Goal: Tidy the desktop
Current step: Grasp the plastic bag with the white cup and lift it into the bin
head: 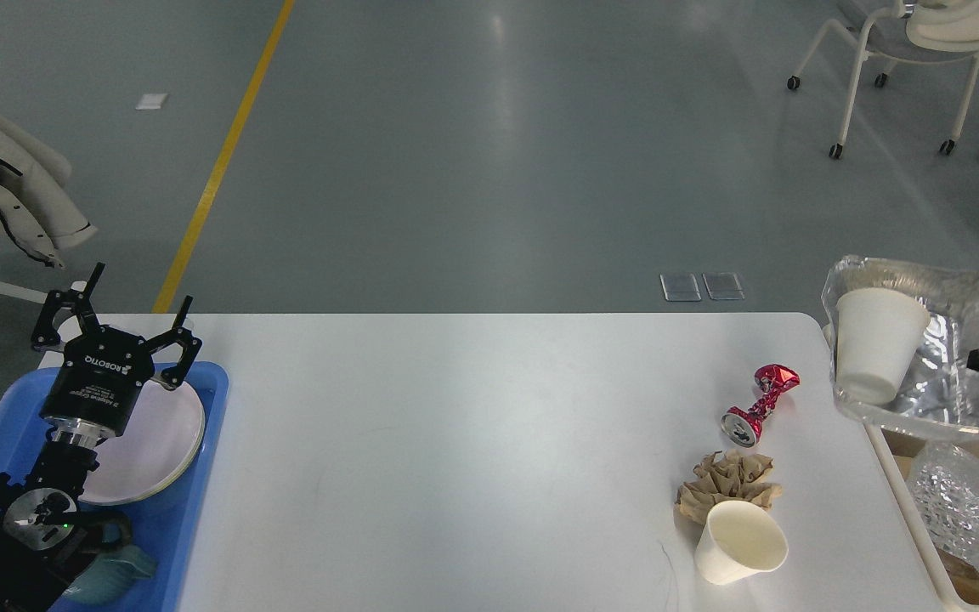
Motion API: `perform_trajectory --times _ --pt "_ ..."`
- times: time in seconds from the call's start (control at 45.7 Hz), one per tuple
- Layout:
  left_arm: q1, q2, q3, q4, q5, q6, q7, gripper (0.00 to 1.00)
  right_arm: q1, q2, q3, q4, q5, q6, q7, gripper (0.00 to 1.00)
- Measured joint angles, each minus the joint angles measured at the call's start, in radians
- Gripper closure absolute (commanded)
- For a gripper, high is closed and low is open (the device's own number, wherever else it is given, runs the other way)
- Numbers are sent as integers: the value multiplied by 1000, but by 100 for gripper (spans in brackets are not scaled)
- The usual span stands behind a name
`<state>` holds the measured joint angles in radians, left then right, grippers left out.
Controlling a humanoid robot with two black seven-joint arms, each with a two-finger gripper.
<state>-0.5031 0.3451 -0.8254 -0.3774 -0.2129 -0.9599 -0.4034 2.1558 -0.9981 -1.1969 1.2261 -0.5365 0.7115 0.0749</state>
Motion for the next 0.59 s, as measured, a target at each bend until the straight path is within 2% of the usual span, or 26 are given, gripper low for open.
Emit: perform_trajectory --times 0.044,0.109,0.175,0.241,0.438,0.591 --pt "0 0 0 0 0 0 0 3 141 4 -32 0 -26 107 0 100" --pt "0 0 0 0 0 0 0 3 346 32 -66 0 -56 203 1 100" --pt "0 0 0 0 0 0 0 3 514 75 -79 -1 -71 235 2 100" --pt "0 0 0 0 0 0 0 3 591 108 -85 -1 -76 245 2 100" --pt "0 0 -1 0 0 0 0 3 605 139 -110 -19 -113 249 1 100" --pt "0 0 -1 0 0 0 0 3 435 96 -152 -98 -218 231 1 100"
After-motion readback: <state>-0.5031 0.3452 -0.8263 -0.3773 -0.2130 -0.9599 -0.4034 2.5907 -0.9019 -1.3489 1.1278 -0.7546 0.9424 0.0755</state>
